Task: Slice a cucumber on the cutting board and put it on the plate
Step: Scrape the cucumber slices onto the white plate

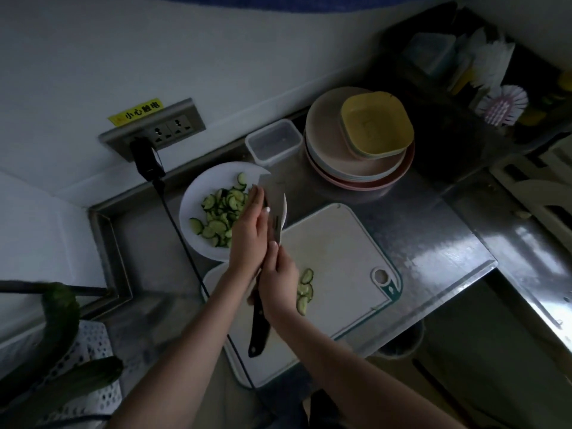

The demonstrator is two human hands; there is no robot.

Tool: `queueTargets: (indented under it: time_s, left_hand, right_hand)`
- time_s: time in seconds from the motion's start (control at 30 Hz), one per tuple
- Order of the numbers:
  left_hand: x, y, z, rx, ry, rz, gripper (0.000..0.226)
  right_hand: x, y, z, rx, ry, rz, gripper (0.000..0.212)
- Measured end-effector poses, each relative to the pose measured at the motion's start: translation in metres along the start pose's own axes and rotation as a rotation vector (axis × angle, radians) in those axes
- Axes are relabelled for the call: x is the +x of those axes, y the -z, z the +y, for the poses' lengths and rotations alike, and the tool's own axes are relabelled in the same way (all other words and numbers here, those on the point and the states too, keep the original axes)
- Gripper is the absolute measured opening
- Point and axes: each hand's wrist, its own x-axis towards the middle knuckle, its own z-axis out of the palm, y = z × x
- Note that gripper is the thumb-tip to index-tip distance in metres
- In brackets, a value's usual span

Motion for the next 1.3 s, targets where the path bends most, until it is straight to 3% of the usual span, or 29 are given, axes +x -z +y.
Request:
queueTargets:
  time_s: [0.13,0.33,0.43,0.57,0.63,0.73,0.8,0.87,1.07,1.23,1.3]
  left_hand:
    - [0.019,0.008,-0.022,0.091,0.054,0.037,0.043]
    - [0.029,0.033,-0.067,0.545,0.151,0.006,0.046]
    - [0.011,0.041,-0.06,0.515,0.042,0.051,0.047]
    - [-0.03,0.029,-0.032,0.422,-0.133,0.138,0.03]
    - [-0.055,0.013,-0.022,0.381,-0.221,-0.001,0.029]
    - [-0.092,-0.011,-0.029,0.434,-0.326,-0.283,0.047]
    - [-0.108,-0.02,-0.035,0.537,-0.319,-0.403,0.057]
    - [-0.116,-0.025,-0.033,0.587,-0.296,-0.422,0.06]
    - [-0.128,-0.032,-0.023,0.535,-0.172,-0.306,0.053]
    - [-0.154,-0.041,-0.027,0.606,-0.194,-0.315,0.07]
    - [-0.158,-0.043,-0.03,0.622,-0.11,-0.256,0.07]
  right_hand:
    - [0.019,-0.008,-0.006,-0.031,-0.032,-0.12,0.036]
    - [0.034,0.014,0.002,-0.165,-0.006,-0.109,0.039]
    - [0.043,0.03,0.0,-0.192,-0.007,-0.093,0.04]
    - [0.055,0.05,-0.007,-0.224,0.024,-0.038,0.044]
    - [0.061,0.069,-0.011,-0.287,0.095,0.038,0.049]
    - [0.068,0.111,-0.019,-0.291,0.084,0.048,0.042]
    - [0.066,0.141,-0.023,-0.379,0.078,-0.01,0.04]
    - [0.06,0.162,-0.019,-0.506,0.081,-0.065,0.04]
    - [0.038,0.172,0.025,-0.511,0.018,-0.03,0.039]
    - [0.024,0.164,0.049,-0.523,0.0,-0.006,0.042]
    - [0.023,0.163,0.057,-0.515,0.002,-0.001,0.042]
